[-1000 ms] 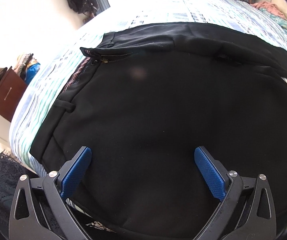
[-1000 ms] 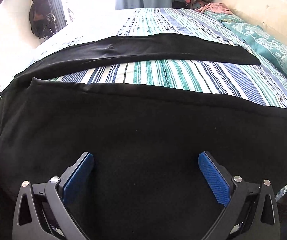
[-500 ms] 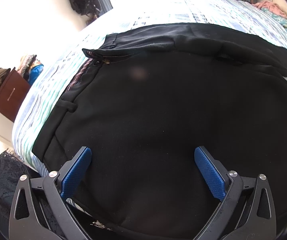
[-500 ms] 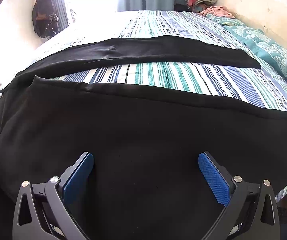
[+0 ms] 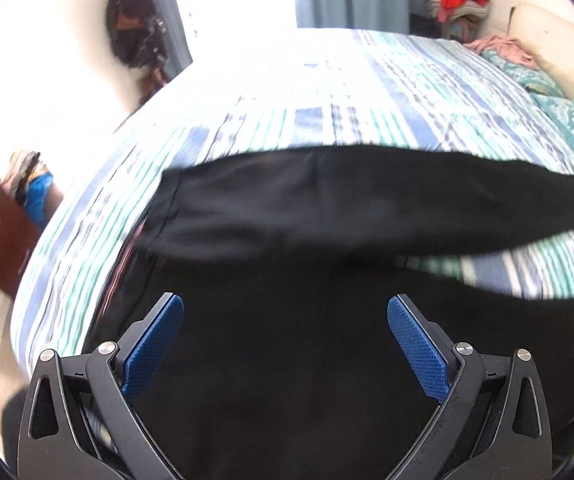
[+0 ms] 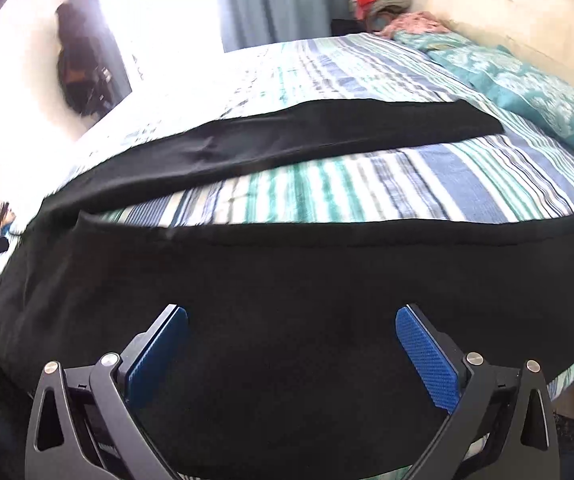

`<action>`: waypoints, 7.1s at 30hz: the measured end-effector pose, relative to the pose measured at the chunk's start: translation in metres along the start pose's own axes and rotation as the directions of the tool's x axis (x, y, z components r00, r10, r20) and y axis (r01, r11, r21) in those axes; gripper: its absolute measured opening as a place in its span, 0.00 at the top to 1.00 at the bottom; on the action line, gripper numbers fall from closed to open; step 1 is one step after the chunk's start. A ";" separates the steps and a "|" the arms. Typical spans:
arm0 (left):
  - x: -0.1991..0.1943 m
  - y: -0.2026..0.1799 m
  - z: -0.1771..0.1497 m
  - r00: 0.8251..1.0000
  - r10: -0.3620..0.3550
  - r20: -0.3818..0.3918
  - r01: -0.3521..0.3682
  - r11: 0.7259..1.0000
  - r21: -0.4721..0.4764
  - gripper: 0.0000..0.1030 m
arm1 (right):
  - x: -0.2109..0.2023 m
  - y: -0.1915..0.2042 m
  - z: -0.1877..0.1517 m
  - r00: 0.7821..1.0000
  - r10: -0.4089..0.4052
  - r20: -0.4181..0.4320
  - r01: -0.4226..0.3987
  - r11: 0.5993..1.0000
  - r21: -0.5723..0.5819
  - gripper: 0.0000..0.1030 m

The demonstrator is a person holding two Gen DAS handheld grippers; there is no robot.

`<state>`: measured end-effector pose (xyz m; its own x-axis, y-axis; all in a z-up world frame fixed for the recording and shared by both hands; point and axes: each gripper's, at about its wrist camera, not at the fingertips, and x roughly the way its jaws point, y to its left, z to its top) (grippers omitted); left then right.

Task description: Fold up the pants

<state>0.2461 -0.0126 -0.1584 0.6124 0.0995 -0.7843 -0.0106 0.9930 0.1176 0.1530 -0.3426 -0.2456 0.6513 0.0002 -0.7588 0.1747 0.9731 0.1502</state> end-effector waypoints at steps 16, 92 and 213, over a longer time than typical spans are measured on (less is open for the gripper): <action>0.152 0.061 0.016 0.993 0.097 -0.068 -0.107 0.980 -0.168 0.01 | 0.033 -0.153 0.126 0.998 -0.009 -0.060 0.017 0.992 0.128 0.00; 0.002 0.035 -0.068 0.997 -0.040 -0.068 0.036 0.997 -0.066 0.01 | -0.071 -0.158 -0.007 0.979 -0.008 0.203 -0.144 0.673 0.725 0.22; 0.032 0.069 -0.070 0.986 0.065 -0.153 -0.093 0.979 -0.180 0.36 | -0.045 -0.041 0.032 0.998 0.032 0.047 -0.036 0.996 0.086 0.15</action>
<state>0.2099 0.0633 -0.2176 0.4823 0.1724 -0.8588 -0.2097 0.9747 0.0779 0.1398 -0.3895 -0.1976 0.6906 0.0208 -0.7230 0.2138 0.9491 0.2315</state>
